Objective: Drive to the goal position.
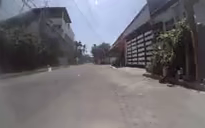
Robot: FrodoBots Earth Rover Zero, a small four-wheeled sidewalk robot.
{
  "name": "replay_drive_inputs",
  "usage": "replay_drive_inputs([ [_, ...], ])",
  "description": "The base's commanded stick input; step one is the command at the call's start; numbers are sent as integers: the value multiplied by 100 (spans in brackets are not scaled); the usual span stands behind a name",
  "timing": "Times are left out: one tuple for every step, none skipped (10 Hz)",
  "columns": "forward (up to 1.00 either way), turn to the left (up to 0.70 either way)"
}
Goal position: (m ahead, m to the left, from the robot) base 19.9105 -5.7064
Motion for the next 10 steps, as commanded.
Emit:
replay_drive_inputs([
  [85, 0],
  [85, 0],
  [85, 0],
  [85, 0],
  [85, 0],
  [85, 0],
  [85, 0],
  [85, 0],
  [85, 0],
  [85, 0],
])
